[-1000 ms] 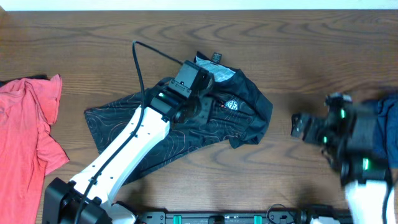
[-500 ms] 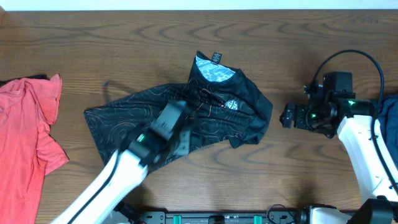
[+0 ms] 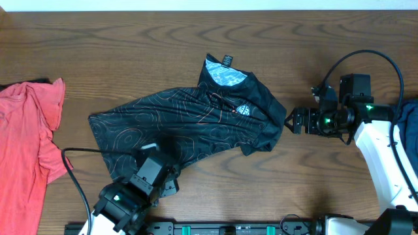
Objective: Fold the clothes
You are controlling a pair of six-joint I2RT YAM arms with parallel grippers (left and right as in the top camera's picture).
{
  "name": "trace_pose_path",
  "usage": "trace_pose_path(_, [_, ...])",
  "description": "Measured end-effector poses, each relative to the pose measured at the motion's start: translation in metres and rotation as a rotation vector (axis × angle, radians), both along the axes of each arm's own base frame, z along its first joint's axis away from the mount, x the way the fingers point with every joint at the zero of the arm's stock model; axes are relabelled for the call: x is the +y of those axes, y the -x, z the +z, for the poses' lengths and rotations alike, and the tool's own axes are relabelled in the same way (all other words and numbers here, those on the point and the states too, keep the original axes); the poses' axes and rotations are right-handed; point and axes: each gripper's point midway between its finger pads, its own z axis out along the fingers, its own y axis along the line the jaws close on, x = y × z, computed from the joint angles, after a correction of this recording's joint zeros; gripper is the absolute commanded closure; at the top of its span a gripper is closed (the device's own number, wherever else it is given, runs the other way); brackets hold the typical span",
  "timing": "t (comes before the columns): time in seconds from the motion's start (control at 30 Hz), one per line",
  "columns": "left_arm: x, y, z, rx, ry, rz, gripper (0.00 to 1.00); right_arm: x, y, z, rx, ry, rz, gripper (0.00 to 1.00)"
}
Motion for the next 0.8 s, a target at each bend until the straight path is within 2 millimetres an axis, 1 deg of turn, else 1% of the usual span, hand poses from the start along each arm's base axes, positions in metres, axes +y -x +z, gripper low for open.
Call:
trace_pose_path(0.07, [0.001, 0.001, -0.002, 0.008, 0.002, 0.016, 0.44, 0.002, 0.0, -0.002, 0.004, -0.002, 0.012, 0.01])
trace_pose_path(0.13, [0.001, 0.001, -0.002, 0.011, 0.005, 0.029, 0.44, 0.01, 0.001, -0.007, 0.024, -0.002, 0.041, 0.01])
trace_pose_path(0.2, [0.004, 0.002, -0.003, 0.018, 0.0, 0.05, 0.44, 0.021, 0.004, -0.017, 0.057, -0.004, 0.083, 0.01])
trace_pose_path(0.37, [0.01, 0.005, -0.005, 0.028, -0.017, 0.098, 0.44, 0.053, 0.004, -0.05, 0.125, -0.004, 0.189, 0.01])
trace_pose_path(0.43, [0.013, 0.006, -0.01, 0.036, -0.022, 0.127, 0.43, 0.062, 0.004, -0.058, 0.137, -0.004, 0.21, 0.01])
trace_pose_path(0.53, [0.022, 0.017, -0.03, 0.085, -0.039, 0.195, 0.44, 0.072, 0.004, -0.062, 0.138, -0.002, 0.237, 0.01])
trace_pose_path(0.63, [0.026, 0.024, -0.045, 0.114, -0.031, 0.263, 0.44, 0.074, 0.005, -0.062, 0.137, -0.004, 0.243, 0.01])
trace_pose_path(0.73, [0.028, 0.026, -0.05, 0.129, -0.007, 0.361, 0.43, 0.074, 0.006, -0.062, 0.143, -0.003, 0.242, 0.01])
trace_pose_path(0.77, [0.028, 0.026, -0.05, 0.129, 0.006, 0.398, 0.36, 0.074, 0.007, -0.062, 0.148, -0.003, 0.242, 0.01])
trace_pose_path(0.8, [0.028, 0.025, -0.05, 0.125, 0.014, 0.429, 0.34, 0.074, 0.008, -0.062, 0.152, -0.003, 0.242, 0.01])
